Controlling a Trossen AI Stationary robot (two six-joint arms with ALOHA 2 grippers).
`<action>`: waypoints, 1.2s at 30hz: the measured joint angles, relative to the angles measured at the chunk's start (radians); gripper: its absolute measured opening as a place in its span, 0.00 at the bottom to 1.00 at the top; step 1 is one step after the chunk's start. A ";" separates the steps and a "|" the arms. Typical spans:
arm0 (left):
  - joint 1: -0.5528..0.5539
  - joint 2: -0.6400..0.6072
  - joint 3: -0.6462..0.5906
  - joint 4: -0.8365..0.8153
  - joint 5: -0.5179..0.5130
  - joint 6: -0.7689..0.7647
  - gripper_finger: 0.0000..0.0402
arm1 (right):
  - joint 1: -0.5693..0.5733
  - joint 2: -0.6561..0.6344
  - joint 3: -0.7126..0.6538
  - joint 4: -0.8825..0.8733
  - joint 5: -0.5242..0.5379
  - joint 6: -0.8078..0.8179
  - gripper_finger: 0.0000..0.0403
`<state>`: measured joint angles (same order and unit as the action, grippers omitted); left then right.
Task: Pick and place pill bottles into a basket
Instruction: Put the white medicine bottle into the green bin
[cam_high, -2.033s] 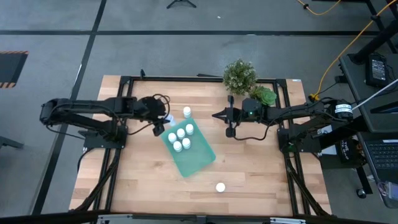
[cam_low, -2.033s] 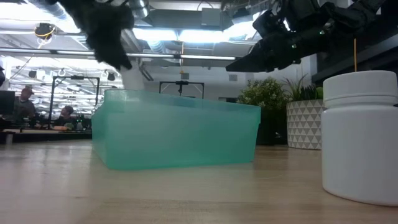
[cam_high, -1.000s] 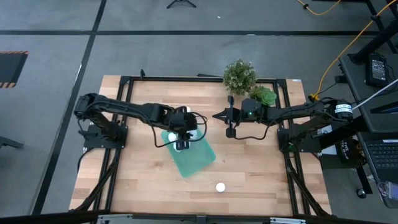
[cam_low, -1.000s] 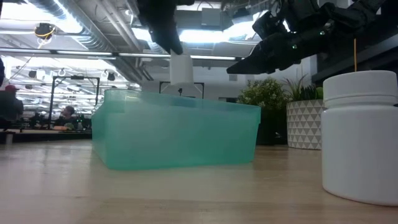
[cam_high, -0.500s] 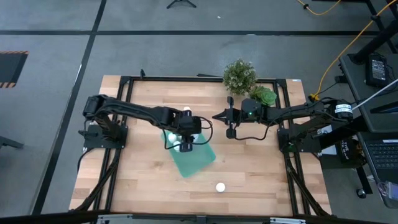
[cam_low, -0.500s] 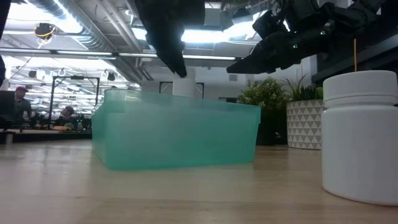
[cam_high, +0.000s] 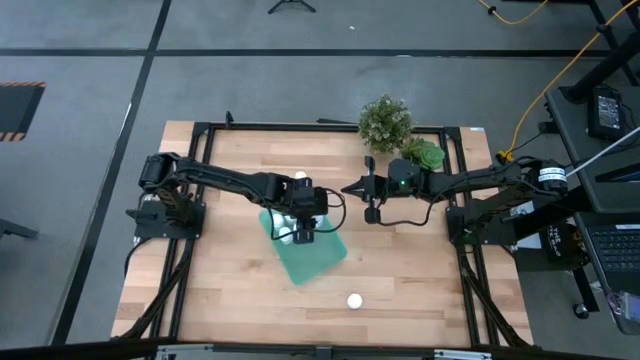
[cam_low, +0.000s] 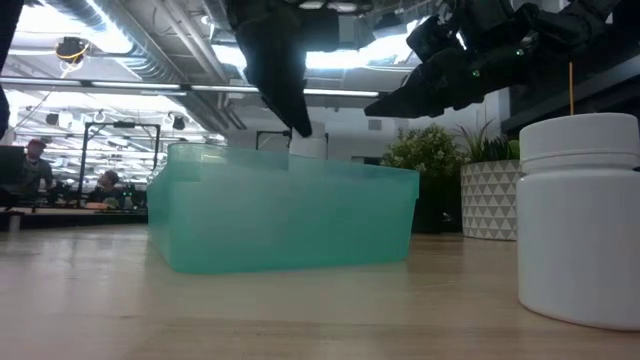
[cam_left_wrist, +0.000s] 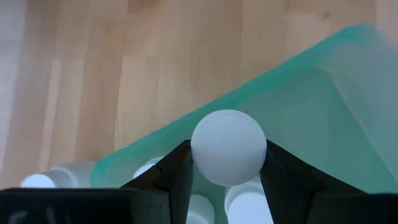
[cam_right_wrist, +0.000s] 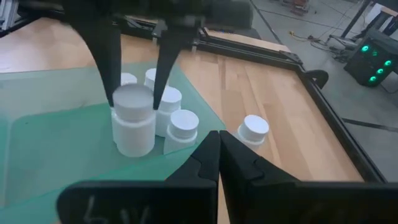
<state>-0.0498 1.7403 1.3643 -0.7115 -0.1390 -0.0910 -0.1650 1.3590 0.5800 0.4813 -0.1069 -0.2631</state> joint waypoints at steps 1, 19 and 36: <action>0.000 0.010 -0.001 -0.006 0.000 0.000 0.38 | 0.000 0.000 0.000 0.000 -0.001 0.000 0.02; 0.022 0.034 -0.133 0.131 0.031 -0.013 0.38 | 0.019 0.000 0.000 -0.008 -0.003 0.019 0.02; 0.024 0.034 -0.138 0.132 0.011 0.008 0.42 | 0.019 0.000 0.000 -0.007 -0.002 0.019 0.02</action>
<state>-0.0263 1.7744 1.2263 -0.5790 -0.1279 -0.0834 -0.1463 1.3590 0.5800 0.4740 -0.1089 -0.2436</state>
